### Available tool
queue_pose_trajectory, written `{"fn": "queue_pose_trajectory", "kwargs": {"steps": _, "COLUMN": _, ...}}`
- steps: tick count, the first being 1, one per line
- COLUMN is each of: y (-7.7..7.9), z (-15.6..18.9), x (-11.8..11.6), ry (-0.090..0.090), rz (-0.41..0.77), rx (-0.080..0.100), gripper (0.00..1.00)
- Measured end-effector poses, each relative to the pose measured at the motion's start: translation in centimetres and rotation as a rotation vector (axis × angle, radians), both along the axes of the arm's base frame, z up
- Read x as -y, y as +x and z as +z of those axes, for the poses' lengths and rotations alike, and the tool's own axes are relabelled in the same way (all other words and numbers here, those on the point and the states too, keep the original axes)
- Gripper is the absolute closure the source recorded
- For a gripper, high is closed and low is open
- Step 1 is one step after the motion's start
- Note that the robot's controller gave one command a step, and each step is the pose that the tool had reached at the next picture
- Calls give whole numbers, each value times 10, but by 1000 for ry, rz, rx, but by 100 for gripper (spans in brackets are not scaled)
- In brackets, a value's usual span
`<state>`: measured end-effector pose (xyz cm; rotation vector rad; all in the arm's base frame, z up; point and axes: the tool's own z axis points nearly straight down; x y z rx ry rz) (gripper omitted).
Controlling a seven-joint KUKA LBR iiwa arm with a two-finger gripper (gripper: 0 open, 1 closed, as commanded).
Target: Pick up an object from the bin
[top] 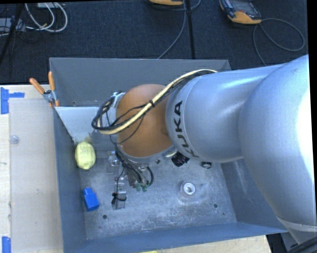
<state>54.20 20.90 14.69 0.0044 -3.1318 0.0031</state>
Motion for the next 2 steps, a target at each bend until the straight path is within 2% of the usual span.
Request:
{"fn": "queue_pose_trajectory", "kwargs": {"steps": 1, "y": 2, "z": 5, "x": 1, "ry": 1, "rz": -4, "rx": 7, "gripper": 0}}
{"fn": "queue_pose_trajectory", "kwargs": {"steps": 2, "y": 7, "z": -34, "x": -18, "ry": 4, "rz": 281, "rx": 8, "gripper": 0}}
